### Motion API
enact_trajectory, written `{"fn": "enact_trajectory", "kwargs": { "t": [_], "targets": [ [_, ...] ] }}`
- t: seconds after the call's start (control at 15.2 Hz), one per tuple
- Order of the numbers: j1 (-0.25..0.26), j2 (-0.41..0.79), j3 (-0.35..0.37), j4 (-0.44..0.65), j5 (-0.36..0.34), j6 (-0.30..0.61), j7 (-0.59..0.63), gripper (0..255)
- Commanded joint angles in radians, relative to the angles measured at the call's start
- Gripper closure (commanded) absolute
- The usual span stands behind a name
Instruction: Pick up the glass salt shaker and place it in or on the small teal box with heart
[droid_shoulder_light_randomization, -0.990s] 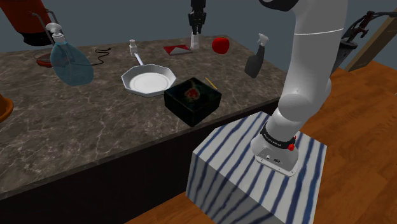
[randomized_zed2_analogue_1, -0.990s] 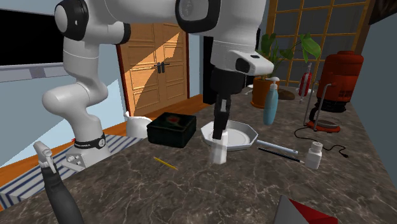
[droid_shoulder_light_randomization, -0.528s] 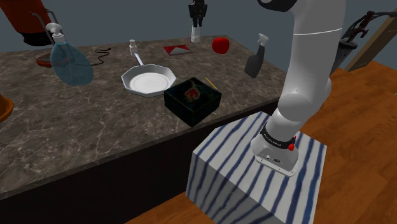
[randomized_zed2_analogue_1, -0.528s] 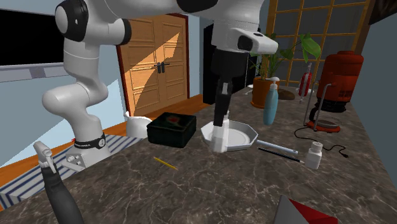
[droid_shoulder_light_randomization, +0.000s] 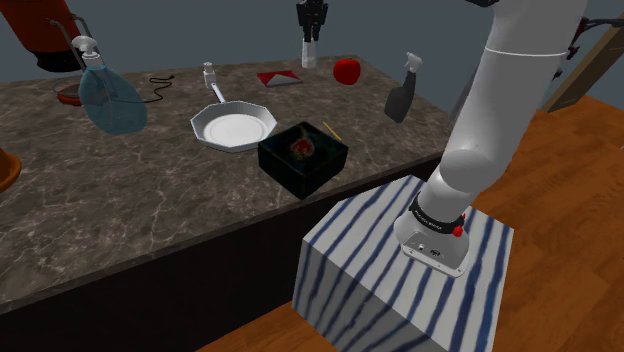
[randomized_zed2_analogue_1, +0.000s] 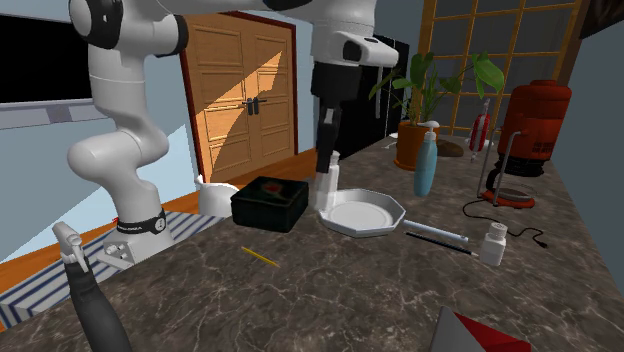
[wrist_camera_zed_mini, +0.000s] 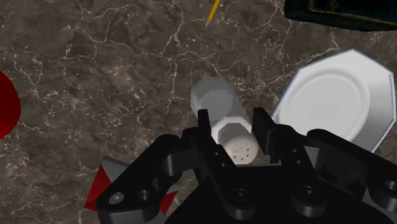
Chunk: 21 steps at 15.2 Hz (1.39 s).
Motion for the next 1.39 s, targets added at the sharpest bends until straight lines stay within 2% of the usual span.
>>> {"fn": "enact_trajectory", "kwargs": {
  "t": [0.0, 0.59, 1.32],
  "targets": [
    [0.026, -0.079, 0.012, -0.100, -0.012, 0.024, 0.035, 255],
    [0.109, -0.362, 0.093, -0.408, -0.028, 0.060, 0.203, 255],
    [0.196, -0.626, 0.236, -0.634, 0.032, 0.038, 0.422, 255]
  ]
}}
